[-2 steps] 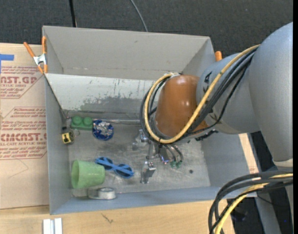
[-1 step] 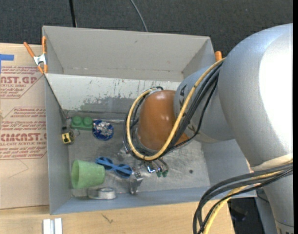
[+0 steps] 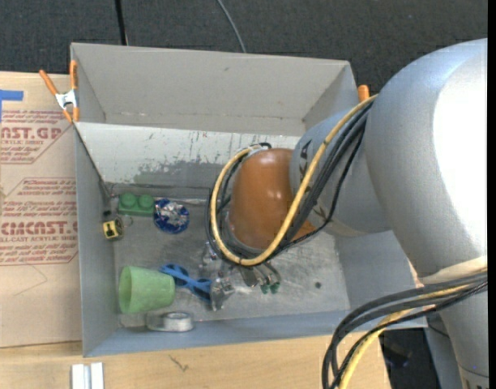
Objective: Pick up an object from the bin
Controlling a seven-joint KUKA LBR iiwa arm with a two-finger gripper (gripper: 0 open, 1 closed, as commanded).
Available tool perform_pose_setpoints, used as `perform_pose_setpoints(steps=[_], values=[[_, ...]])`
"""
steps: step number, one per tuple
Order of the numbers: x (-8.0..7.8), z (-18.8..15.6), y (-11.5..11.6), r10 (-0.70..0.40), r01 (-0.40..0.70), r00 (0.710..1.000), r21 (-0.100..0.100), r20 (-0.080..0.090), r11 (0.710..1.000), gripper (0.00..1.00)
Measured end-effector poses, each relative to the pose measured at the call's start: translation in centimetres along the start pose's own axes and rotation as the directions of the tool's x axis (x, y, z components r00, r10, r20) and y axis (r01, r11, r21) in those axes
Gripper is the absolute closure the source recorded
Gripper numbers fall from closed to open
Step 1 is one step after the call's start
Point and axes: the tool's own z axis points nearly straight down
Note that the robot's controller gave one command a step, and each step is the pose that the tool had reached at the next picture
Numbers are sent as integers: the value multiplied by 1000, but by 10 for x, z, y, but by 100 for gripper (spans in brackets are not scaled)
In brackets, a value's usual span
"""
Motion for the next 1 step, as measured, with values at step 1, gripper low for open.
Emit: perform_pose_setpoints(steps=[1], values=[[4, -115, -30, -269, 269, 963, 0, 1, 963, 100]])
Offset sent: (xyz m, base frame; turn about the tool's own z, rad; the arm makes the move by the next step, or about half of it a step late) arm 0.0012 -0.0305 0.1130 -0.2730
